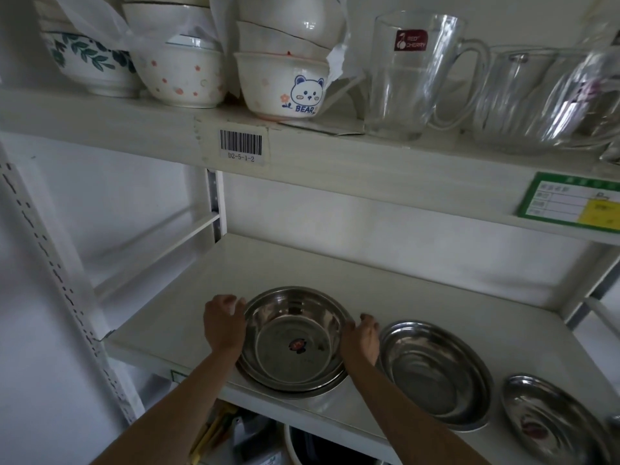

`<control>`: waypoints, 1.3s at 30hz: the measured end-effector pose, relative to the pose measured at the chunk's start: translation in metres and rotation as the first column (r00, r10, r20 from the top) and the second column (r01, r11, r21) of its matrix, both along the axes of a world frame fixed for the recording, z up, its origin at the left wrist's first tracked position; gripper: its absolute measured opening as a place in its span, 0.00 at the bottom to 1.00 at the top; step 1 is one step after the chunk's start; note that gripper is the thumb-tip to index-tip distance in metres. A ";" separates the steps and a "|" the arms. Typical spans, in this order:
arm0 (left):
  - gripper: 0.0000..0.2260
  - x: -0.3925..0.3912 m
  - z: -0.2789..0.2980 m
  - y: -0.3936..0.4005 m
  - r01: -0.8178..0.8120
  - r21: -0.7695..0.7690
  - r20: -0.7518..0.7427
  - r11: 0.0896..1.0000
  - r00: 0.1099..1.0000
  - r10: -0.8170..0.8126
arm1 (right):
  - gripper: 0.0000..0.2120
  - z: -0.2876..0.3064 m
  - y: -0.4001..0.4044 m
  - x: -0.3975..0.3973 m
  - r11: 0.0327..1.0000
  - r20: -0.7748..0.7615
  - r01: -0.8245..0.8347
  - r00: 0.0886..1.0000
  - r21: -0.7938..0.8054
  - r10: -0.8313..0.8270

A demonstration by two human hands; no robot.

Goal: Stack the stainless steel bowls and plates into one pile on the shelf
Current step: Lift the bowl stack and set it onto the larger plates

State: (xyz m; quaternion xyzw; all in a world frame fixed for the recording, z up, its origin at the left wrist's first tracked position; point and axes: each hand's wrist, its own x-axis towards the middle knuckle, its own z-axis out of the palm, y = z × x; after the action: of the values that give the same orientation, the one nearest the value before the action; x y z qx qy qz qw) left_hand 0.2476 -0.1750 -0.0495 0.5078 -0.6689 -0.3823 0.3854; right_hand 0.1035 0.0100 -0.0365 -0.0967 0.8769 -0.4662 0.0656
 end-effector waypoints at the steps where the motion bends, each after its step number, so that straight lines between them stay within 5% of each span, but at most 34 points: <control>1: 0.14 -0.006 0.009 0.008 0.012 -0.029 -0.031 1.000 0.999 -0.013 | 0.20 0.004 0.000 -0.003 1.000 -0.021 0.003 1.000 -0.014 -0.003; 7: 0.08 -0.052 0.043 0.066 0.235 -0.160 -0.240 0.959 0.933 -0.269 | 0.15 0.023 0.015 -0.027 0.991 -0.097 0.049 0.993 -0.121 -0.061; 12: 0.05 -0.092 0.043 0.119 0.417 -0.060 -0.377 0.907 0.832 -0.408 | 0.13 0.030 0.048 -0.048 0.969 -0.081 0.145 0.983 -0.201 -0.164; 19: 0.04 -0.115 0.015 0.194 0.487 0.022 -0.376 0.873 0.813 -0.444 | 0.11 0.030 0.128 -0.069 0.927 -0.071 0.254 0.956 -0.276 -0.283; 32: 0.10 -0.107 -0.036 0.258 0.464 0.092 -0.272 0.881 0.863 -0.426 | 0.09 -0.018 0.231 -0.049 0.901 0.064 0.370 0.929 -0.228 -0.366; 39: 0.10 -0.108 -0.045 0.266 0.358 0.194 -0.252 0.913 0.918 -0.306 | 0.17 -0.038 0.242 -0.038 0.905 0.202 0.400 0.907 -0.144 -0.369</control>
State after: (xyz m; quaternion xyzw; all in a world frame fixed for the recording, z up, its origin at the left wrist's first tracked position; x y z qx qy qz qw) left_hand 0.1398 0.0915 -0.0948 0.3836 -0.6495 -0.5724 0.3214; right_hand 0.0654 0.2518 -0.0741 0.1132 0.8234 -0.5548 0.0373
